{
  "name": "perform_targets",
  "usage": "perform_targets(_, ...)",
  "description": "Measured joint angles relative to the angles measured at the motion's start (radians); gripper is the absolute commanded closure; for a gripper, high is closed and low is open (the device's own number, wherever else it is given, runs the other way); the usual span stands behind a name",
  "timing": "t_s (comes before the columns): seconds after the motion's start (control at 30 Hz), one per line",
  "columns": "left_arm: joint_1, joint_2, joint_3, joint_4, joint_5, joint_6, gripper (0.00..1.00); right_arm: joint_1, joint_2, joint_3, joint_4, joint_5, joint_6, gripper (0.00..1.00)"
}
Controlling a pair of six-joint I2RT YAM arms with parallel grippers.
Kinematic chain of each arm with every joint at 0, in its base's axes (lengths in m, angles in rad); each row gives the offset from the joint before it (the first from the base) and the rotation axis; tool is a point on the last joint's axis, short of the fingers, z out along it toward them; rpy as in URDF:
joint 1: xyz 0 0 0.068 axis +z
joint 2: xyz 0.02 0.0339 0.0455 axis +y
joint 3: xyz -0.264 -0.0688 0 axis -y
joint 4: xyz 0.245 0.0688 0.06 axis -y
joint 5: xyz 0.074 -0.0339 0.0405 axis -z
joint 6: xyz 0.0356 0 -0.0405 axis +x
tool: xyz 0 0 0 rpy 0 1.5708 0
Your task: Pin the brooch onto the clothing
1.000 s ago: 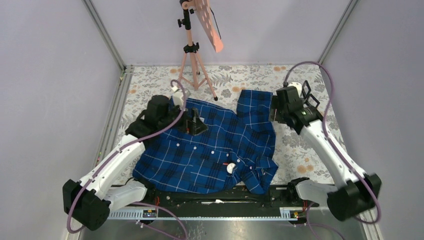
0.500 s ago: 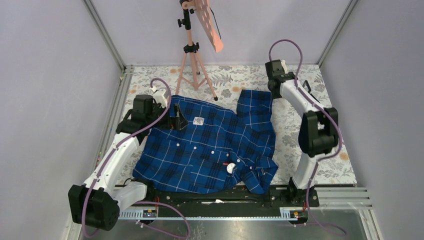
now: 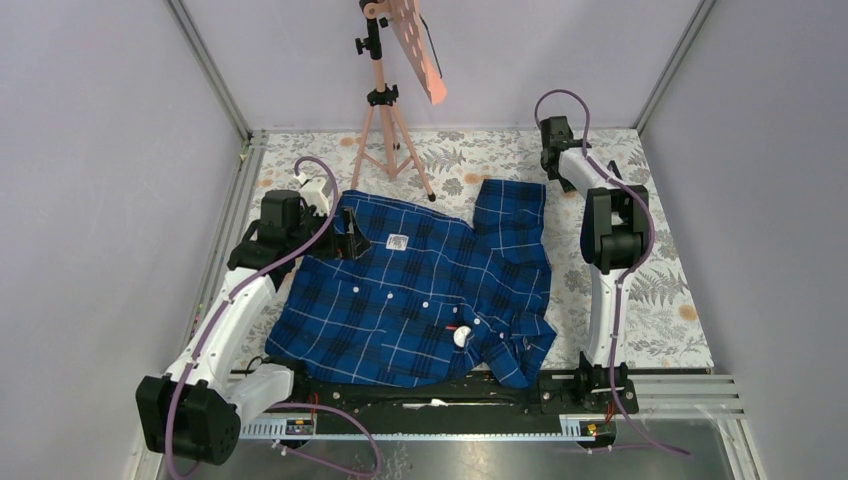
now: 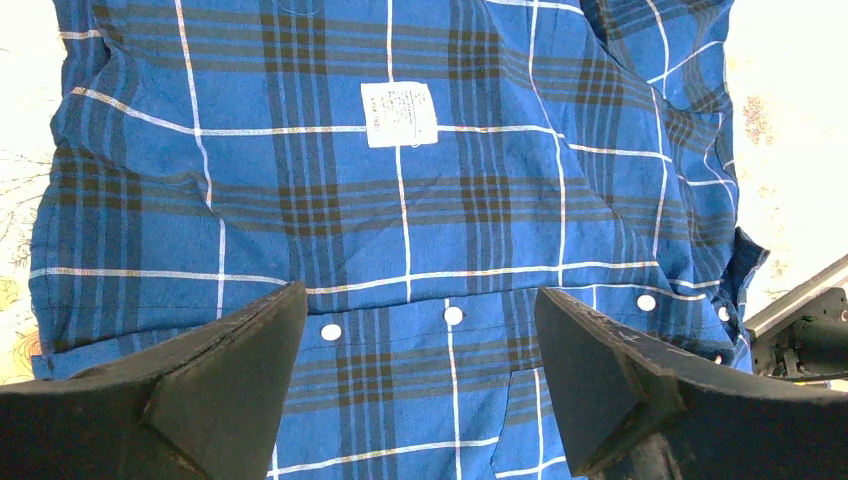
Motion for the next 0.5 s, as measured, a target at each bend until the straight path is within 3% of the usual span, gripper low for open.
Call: perform_targets(0.5, 0.005, 0.026, 0.000, -0.001, 0.000, 0.003, 0.09, -0.026, 0.154, 0.156, 0.039, -0.002, -0.127, 0.52)
